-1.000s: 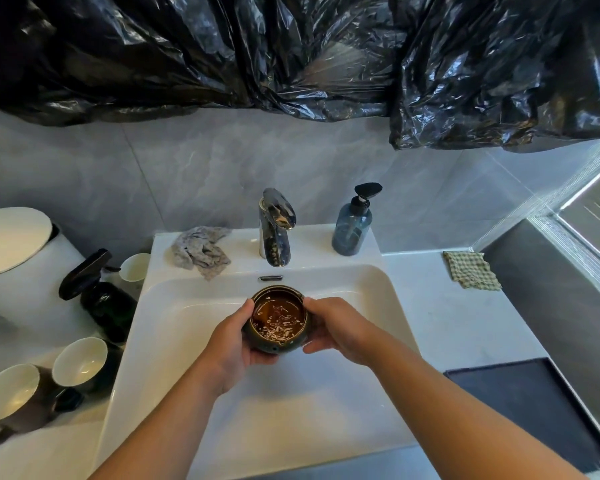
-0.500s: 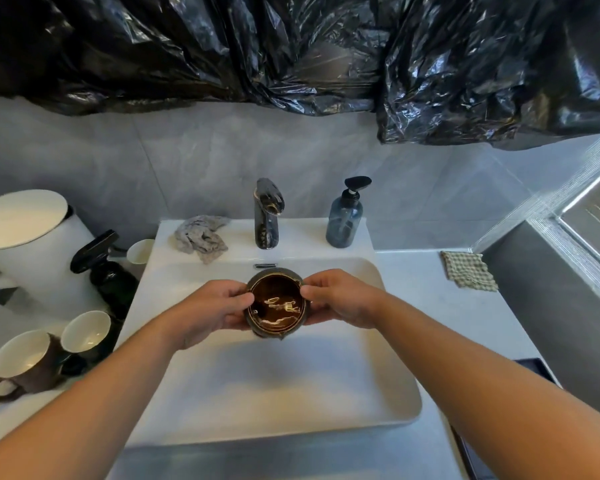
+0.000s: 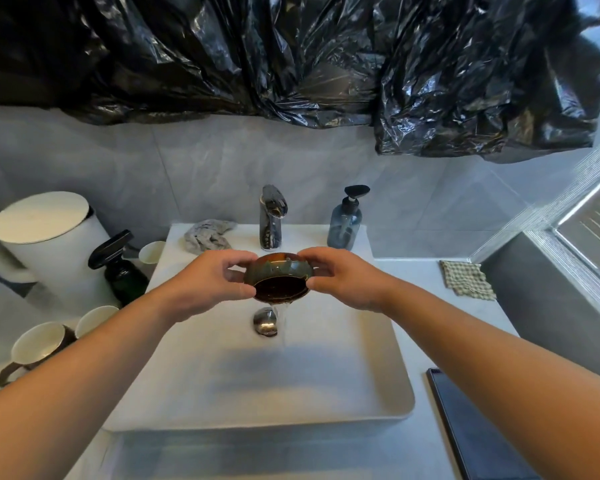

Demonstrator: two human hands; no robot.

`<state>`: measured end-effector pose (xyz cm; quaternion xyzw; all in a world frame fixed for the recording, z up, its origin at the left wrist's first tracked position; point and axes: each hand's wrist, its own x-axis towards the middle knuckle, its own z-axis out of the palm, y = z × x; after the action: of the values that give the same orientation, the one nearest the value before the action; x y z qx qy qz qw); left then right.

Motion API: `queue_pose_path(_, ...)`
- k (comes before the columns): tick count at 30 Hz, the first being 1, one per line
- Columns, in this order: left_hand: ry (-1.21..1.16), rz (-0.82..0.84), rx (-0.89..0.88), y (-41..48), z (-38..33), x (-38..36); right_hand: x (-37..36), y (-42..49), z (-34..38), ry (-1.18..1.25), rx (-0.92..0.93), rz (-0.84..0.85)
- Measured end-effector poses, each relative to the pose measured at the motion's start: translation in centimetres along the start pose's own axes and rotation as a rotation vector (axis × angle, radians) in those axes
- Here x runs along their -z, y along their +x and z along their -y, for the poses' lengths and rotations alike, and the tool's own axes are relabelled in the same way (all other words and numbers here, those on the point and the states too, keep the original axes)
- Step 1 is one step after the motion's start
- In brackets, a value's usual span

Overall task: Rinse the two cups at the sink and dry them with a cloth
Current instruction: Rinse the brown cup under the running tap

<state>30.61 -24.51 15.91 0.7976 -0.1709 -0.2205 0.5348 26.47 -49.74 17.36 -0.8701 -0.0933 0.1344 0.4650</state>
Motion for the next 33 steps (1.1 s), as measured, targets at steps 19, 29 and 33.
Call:
queue_pose_path(19, 0.634, -0.271, -0.647, -2.7, -4.6, 1.2, 2.2, -2.3, 3.9, -0.635, 0.537, -0.163)
queue_pose_path(29, 0.953, -0.365, -0.982, -3.0, -5.9, 1.6, 3.0, -1.5, 2.5, -0.878, 0.943, -0.377)
queue_pose_path(33, 1.045, -0.39, -0.992, -3.4, -6.1, 1.7, 3.5, -1.3, 2.5, -0.918, 0.983, -0.402)
